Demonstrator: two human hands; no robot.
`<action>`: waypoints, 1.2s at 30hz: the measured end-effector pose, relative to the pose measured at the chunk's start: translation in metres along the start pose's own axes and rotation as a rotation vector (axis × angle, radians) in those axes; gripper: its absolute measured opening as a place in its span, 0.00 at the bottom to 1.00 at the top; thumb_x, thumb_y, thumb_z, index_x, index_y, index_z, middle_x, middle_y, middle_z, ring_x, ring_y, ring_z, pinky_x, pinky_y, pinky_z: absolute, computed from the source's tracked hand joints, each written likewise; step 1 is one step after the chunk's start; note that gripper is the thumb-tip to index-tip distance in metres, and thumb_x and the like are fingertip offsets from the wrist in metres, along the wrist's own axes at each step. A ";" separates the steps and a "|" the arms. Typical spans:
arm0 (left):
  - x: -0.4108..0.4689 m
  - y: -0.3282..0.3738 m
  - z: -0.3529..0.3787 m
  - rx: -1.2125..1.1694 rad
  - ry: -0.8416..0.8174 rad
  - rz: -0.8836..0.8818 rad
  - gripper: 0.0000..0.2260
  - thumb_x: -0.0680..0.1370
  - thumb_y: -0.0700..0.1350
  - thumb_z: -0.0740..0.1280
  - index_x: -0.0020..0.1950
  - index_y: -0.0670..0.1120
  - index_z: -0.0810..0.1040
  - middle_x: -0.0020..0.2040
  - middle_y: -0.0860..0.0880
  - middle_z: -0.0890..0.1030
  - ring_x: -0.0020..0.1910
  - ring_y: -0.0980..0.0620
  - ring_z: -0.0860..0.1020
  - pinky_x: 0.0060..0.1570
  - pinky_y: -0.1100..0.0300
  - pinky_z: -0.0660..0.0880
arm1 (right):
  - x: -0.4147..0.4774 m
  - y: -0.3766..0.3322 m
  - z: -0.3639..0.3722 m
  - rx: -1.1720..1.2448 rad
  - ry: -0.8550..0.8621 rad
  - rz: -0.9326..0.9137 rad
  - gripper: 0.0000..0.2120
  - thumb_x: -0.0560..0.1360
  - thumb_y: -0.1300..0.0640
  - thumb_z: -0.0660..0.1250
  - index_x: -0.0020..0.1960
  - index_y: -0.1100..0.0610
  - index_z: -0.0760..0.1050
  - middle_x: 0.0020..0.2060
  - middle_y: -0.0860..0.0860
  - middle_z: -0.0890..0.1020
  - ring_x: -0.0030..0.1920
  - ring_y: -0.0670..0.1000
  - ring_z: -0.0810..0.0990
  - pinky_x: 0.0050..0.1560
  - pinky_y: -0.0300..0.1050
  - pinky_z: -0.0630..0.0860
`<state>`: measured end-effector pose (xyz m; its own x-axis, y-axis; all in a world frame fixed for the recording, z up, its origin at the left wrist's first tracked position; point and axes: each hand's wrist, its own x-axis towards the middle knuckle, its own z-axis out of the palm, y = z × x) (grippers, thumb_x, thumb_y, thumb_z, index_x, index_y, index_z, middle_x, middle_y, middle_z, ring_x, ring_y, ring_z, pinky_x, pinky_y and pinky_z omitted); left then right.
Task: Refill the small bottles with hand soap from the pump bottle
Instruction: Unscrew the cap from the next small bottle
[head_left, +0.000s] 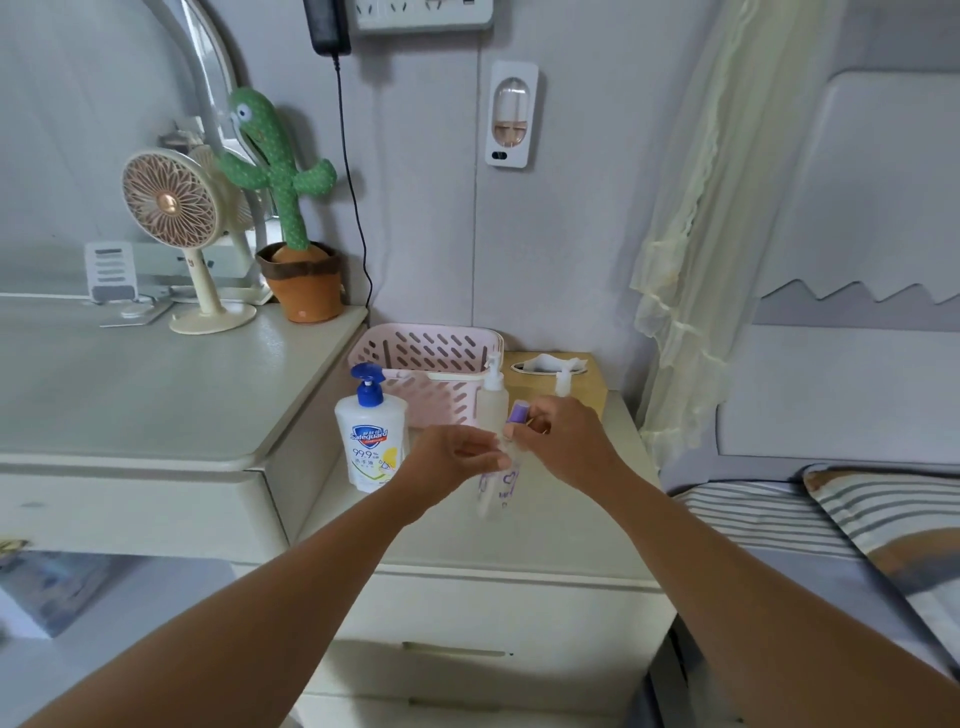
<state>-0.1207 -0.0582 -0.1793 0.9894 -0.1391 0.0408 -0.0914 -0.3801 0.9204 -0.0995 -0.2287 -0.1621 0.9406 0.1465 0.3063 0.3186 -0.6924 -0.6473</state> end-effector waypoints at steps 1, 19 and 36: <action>-0.004 0.001 -0.001 -0.012 -0.013 -0.010 0.14 0.69 0.43 0.76 0.53 0.43 0.81 0.45 0.51 0.84 0.43 0.61 0.82 0.39 0.75 0.73 | -0.004 -0.004 -0.001 0.004 -0.001 0.001 0.13 0.72 0.50 0.70 0.40 0.61 0.77 0.32 0.53 0.79 0.30 0.48 0.72 0.32 0.38 0.67; -0.055 0.038 -0.012 0.143 -0.020 0.095 0.13 0.67 0.48 0.77 0.46 0.46 0.78 0.42 0.52 0.82 0.40 0.58 0.79 0.37 0.69 0.75 | -0.034 -0.053 -0.008 -0.274 0.038 0.148 0.23 0.73 0.34 0.60 0.34 0.53 0.69 0.26 0.47 0.72 0.33 0.50 0.77 0.35 0.43 0.72; -0.047 0.033 -0.025 0.142 -0.072 0.065 0.12 0.67 0.40 0.78 0.45 0.40 0.78 0.38 0.49 0.83 0.37 0.52 0.80 0.35 0.60 0.76 | -0.037 -0.052 -0.013 -0.011 -0.147 -0.026 0.14 0.76 0.49 0.64 0.34 0.52 0.67 0.27 0.45 0.71 0.29 0.45 0.69 0.34 0.39 0.66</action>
<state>-0.1678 -0.0411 -0.1407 0.9708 -0.2307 0.0663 -0.1753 -0.4929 0.8522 -0.1526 -0.2073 -0.1305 0.9393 0.2661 0.2167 0.3427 -0.6944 -0.6327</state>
